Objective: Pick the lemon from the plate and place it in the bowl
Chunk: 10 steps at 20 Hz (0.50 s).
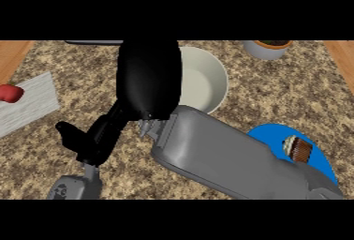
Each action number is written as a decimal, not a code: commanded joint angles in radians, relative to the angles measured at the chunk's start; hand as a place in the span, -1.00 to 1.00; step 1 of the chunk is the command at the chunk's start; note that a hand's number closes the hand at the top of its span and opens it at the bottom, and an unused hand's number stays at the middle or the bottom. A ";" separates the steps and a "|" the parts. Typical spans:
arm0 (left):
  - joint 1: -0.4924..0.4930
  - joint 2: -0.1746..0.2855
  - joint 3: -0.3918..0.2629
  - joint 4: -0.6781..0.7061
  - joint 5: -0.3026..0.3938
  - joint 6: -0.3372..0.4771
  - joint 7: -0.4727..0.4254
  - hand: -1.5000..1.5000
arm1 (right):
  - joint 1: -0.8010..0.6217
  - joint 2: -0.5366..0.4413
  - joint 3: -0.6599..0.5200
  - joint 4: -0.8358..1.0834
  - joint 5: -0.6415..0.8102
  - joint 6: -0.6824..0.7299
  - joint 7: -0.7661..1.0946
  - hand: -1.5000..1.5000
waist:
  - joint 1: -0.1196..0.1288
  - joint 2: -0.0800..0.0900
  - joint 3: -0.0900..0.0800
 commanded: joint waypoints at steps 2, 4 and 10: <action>-0.010 0.037 0.039 -0.016 0.023 -0.021 0.022 0.00 | -0.023 0.014 -0.087 0.220 0.037 -0.144 -0.028 1.00 | -0.004 0.007 0.001; 0.017 0.020 0.011 0.003 0.000 -0.024 -0.020 0.00 | 0.001 0.014 -0.113 0.293 0.068 -0.190 -0.093 1.00 | -0.011 0.007 0.001; 0.026 -0.001 0.004 -0.034 0.012 -0.014 0.004 0.00 | -0.033 0.009 -0.164 0.566 0.111 -0.303 -0.234 1.00 | -0.008 0.006 0.001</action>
